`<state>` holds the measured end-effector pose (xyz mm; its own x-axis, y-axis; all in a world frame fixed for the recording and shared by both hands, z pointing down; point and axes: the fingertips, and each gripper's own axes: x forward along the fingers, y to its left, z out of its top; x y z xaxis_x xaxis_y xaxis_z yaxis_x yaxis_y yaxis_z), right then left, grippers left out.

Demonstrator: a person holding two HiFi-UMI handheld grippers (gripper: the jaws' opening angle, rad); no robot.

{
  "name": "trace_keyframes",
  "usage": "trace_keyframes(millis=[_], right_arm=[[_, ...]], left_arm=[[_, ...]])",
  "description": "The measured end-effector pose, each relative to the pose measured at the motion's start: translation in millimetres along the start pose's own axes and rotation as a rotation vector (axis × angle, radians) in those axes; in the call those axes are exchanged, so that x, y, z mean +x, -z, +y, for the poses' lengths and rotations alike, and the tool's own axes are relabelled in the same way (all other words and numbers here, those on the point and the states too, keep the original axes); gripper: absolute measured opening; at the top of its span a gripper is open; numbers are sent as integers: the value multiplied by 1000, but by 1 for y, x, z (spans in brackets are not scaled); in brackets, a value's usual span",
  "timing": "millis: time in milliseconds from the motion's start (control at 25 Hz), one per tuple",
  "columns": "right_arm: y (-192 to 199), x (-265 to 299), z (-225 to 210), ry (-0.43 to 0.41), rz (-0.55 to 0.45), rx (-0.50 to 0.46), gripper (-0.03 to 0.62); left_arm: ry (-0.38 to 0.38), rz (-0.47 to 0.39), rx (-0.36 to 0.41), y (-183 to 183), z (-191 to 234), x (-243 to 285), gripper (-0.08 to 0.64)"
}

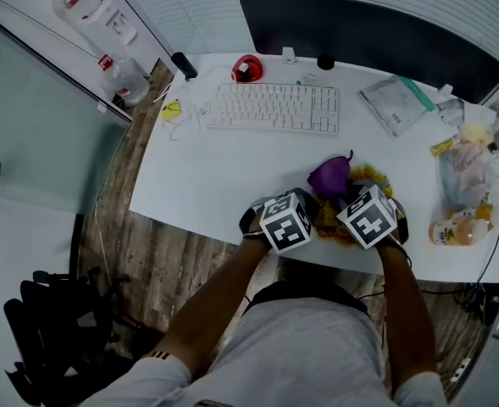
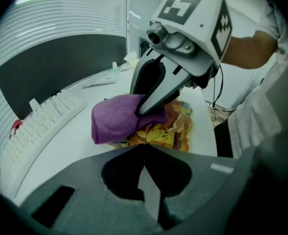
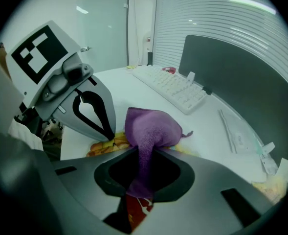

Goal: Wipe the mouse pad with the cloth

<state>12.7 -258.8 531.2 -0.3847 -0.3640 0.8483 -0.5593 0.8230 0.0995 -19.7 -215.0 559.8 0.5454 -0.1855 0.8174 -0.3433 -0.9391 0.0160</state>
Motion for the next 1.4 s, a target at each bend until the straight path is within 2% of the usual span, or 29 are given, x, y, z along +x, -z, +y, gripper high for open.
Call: trace_keyframes(millis=[480, 720, 840, 960, 1200, 1400], right_arm=[[74, -34, -60, 133, 74, 227, 71], [98, -47, -75, 174, 92, 293, 71], [96, -55, -75, 199, 67, 282, 71], [74, -69, -60, 199, 28, 255, 71], [26, -70, -11, 130, -38, 161, 71], [9, -50, 26, 58, -19, 68, 71]], left_arm=[[6, 0, -25, 1, 0, 0, 15], [3, -3, -30, 1, 1, 1, 15], [3, -2, -29, 1, 0, 1, 15], [0, -1, -27, 1, 1, 0, 15], [2, -4, -29, 1, 1, 1, 15], [0, -8, -31, 1, 1, 0, 15]])
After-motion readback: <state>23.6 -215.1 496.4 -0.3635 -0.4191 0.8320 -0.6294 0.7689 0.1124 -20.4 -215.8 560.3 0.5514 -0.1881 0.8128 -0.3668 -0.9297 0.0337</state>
